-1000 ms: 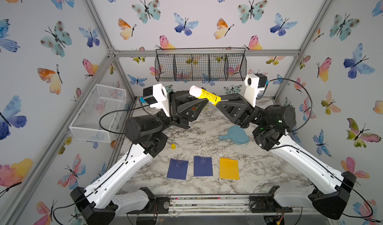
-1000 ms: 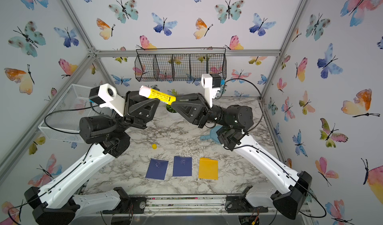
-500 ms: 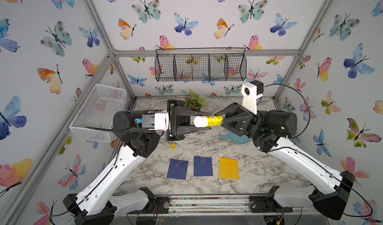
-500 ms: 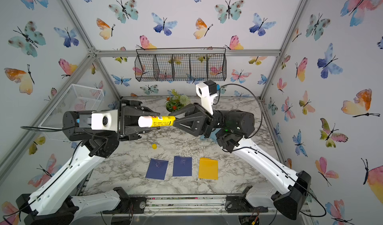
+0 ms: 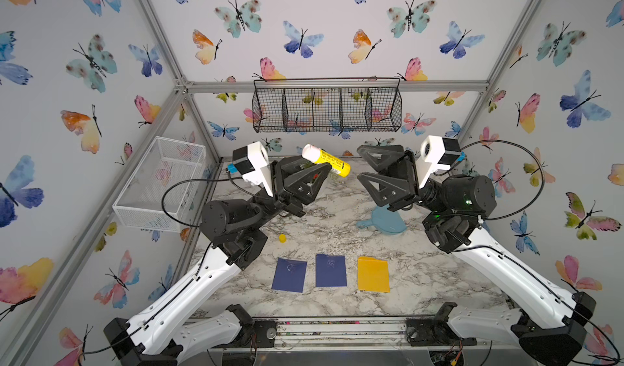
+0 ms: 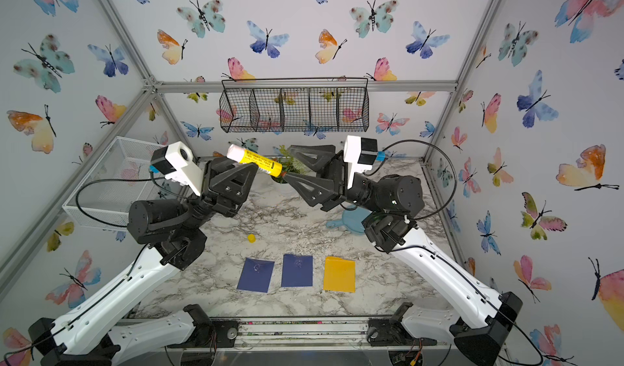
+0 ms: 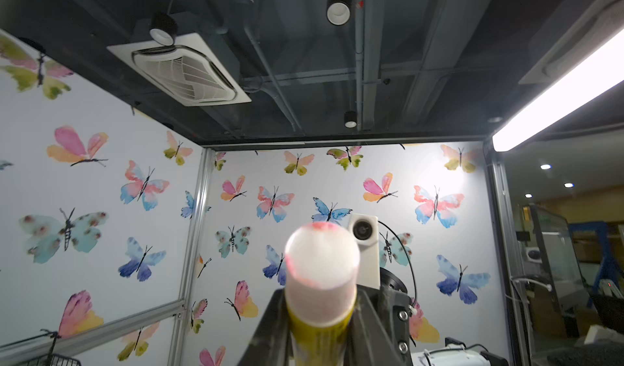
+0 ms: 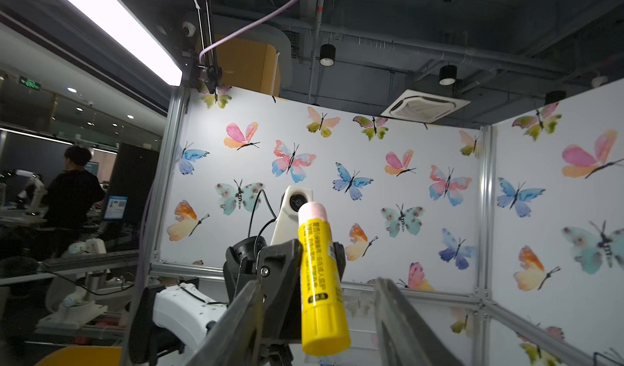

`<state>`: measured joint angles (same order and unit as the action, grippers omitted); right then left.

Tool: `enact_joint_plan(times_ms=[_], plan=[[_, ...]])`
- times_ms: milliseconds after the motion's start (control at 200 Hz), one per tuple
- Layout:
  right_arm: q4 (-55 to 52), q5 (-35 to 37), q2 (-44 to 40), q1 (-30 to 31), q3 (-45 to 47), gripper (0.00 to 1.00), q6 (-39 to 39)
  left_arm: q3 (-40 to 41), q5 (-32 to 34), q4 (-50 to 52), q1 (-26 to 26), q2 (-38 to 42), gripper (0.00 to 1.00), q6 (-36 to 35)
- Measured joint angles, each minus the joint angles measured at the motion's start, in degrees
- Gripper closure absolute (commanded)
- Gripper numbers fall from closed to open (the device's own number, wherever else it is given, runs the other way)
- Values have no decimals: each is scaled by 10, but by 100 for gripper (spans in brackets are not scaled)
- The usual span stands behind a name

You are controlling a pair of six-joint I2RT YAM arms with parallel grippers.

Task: Seal the envelope with a glue stick
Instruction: Unscrew the glue stick.

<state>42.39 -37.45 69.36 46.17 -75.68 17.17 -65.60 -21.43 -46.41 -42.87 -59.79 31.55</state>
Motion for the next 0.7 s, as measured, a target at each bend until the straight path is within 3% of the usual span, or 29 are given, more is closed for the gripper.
enact_joint_plan(times_ms=[130, 345, 465, 701], plan=[[-4, 0, 10, 0, 0, 47, -134, 19, 76, 11, 0, 11, 100, 83], [-57, 5, 32, 0, -10, 49, -322, 21, 125, 34, 0, 13, 100, 149], [-77, 14, 44, 0, -24, 50, -366, 21, 136, 41, 0, 13, 100, 167], [-88, 23, 73, 0, -57, 55, -373, 17, 140, 40, 0, 7, 100, 191]])
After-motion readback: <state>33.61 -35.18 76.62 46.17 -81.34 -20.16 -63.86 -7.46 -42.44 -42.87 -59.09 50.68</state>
